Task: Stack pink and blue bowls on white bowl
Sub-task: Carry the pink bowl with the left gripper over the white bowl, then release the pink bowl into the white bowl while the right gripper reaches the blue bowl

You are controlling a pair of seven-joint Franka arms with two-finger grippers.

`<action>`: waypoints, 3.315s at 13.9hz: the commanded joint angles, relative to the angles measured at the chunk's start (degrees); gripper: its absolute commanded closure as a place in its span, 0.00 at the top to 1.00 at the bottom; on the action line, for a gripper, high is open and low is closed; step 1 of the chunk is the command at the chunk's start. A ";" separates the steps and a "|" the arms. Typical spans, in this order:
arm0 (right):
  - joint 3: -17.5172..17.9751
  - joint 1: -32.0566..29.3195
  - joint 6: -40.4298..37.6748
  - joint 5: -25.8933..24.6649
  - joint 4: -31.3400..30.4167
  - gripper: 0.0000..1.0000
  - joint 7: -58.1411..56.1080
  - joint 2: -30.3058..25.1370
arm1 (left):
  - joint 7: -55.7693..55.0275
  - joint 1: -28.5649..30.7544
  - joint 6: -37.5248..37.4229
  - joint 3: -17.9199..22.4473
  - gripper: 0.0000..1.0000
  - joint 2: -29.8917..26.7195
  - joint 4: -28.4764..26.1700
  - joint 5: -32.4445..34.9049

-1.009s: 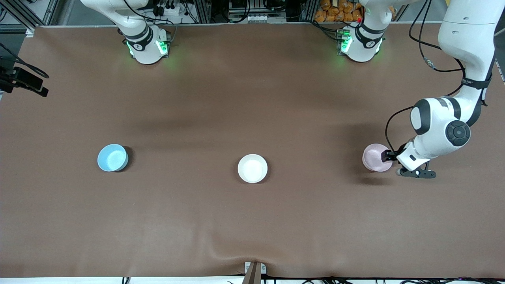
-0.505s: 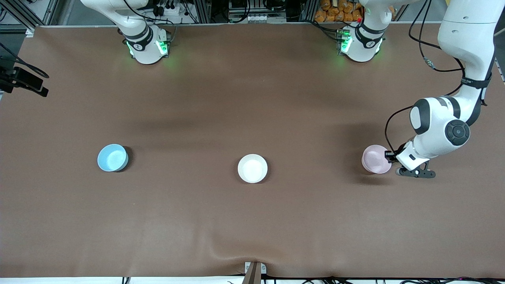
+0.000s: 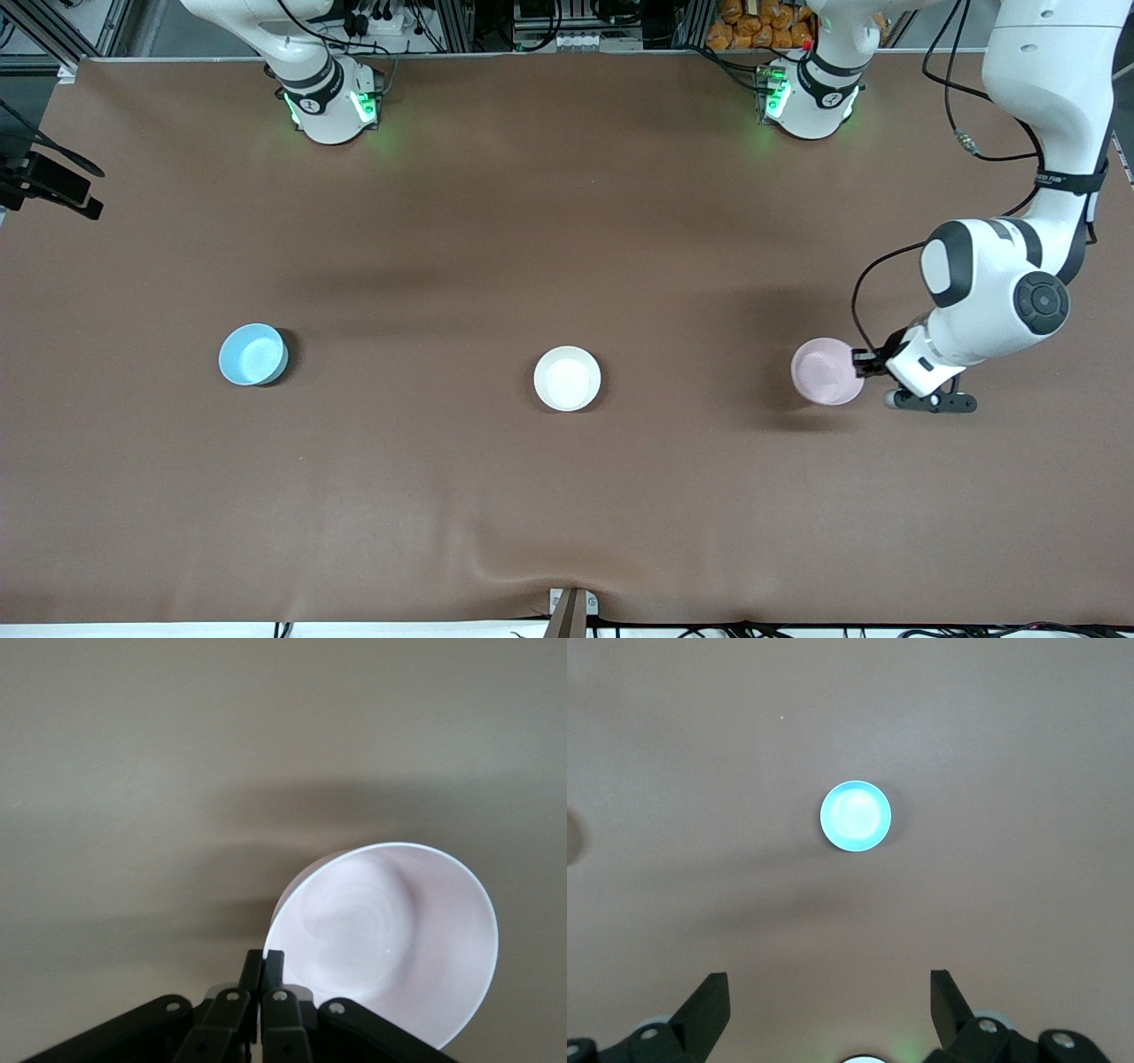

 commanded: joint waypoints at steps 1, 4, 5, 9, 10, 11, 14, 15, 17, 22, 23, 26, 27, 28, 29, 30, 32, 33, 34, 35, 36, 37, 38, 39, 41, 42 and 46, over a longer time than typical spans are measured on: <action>0.10 -0.47 0.06 -1.14 0.45 1.00 0.31 -0.11 | -9.56 -4.65 -1.44 -1.75 0.00 3.28 6.26 -1.08; 0.10 -1.09 -0.38 -1.31 0.37 1.00 0.66 -0.20 | -18.96 -11.60 -1.53 -1.67 0.00 6.00 11.98 -0.99; 0.10 -1.53 -0.38 -1.40 0.37 1.00 0.66 -0.20 | -21.87 -13.36 -1.88 -1.67 0.00 7.14 14.00 -0.90; 0.10 -4.25 -0.21 -1.58 0.45 1.00 0.75 0.06 | -33.90 -22.50 -4.08 -1.58 0.00 11.27 21.20 -1.95; 0.19 -4.78 -0.21 -1.58 0.45 1.00 0.58 0.06 | -36.64 -24.34 -4.52 -1.40 0.00 12.50 23.40 -1.34; 0.19 -4.78 -0.47 -1.58 0.37 1.00 0.49 0.06 | -38.58 -27.23 -5.22 -0.88 0.00 13.65 24.99 -1.43; 0.36 -4.26 -0.56 -1.49 0.37 1.00 0.49 0.41 | -45.45 -31.55 -5.22 0.35 0.00 17.34 30.08 -1.69; 0.36 -4.26 -0.47 -1.40 0.37 1.00 0.49 1.02 | -46.06 -32.26 -5.14 0.36 0.00 18.74 31.58 -1.78; 0.45 -4.17 0.05 -0.96 0.45 1.00 0.49 2.69 | -47.47 -33.41 -4.61 0.44 0.00 21.47 33.96 -1.69; 0.54 -1.81 3.13 -0.61 0.63 1.00 0.40 8.23 | -47.39 -34.55 -2.86 0.44 0.00 22.80 33.62 -1.51; 0.54 -0.23 4.18 -0.78 0.63 1.00 0.31 9.37 | -47.30 -34.56 -2.85 0.44 0.00 22.80 33.62 -1.51; 0.54 2.77 6.12 -0.79 0.63 1.00 0.31 13.40 | -47.39 -34.91 -2.85 0.44 0.00 22.80 33.44 -1.43; 0.54 3.21 6.12 -0.96 0.72 1.00 0.40 14.82 | -47.39 -34.91 -2.85 0.44 0.00 22.80 33.35 -1.34; 0.54 2.78 6.30 -0.61 0.72 1.00 0.23 15.70 | -47.13 -35.17 -2.85 0.44 0.00 22.80 33.26 -1.08; 0.54 2.43 6.56 -0.52 0.72 1.00 0.23 17.19 | -47.13 -35.43 -2.85 0.44 0.00 22.62 33.00 0.14; 0.45 2.51 6.47 -0.70 0.81 1.00 0.75 19.29 | -47.30 -35.44 -2.85 0.44 0.00 22.36 32.22 1.03; 0.28 1.73 6.56 -1.13 0.81 1.00 0.84 21.76 | -47.48 -35.52 -2.85 0.44 0.00 22.71 32.03 1.21; 0.28 0.15 6.65 -0.88 0.81 1.00 0.23 22.99 | -47.48 -35.78 -2.76 0.44 0.00 23.23 32.03 1.82; 0.36 -1.86 6.82 -0.61 0.37 1.00 0.05 23.87 | -47.48 -35.79 -2.33 0.44 0.00 23.50 32.03 2.70; 0.36 -2.67 7.09 -0.61 -0.07 1.00 -0.21 24.84 | -47.48 -35.70 -2.24 0.44 0.00 23.59 32.03 2.97; 0.28 -3.28 7.87 -0.70 -0.16 1.00 -1.17 25.72 | -47.48 -35.53 -2.24 0.36 0.21 23.59 32.03 2.88; 0.28 -3.98 9.18 -0.70 -0.77 1.00 -2.31 26.16 | -47.74 -35.44 -2.24 0.36 0.75 23.68 32.03 2.53; 0.36 -4.34 11.11 -0.70 -2.08 1.00 -3.28 26.17 | -47.74 -35.44 -2.24 0.36 0.96 23.68 32.12 2.53; 0.28 -4.43 12.96 -0.61 -3.49 1.00 -3.64 26.17 | -47.74 -35.61 -2.24 0.36 1.00 23.42 32.12 2.53; 0.28 -4.87 15.34 -0.61 -4.20 1.00 -5.04 27.30 | -48.96 -35.18 -2.67 0.44 1.00 22.45 32.30 2.96; 0.36 -5.91 16.05 -0.61 -4.20 1.00 -6.44 28.01 | -48.88 -34.82 -3.20 0.44 1.00 21.92 32.21 3.05; 0.45 -7.85 23.33 -0.43 -4.20 1.00 -11.10 32.75 | -48.36 -34.56 -6.54 2.99 1.00 19.55 32.47 6.91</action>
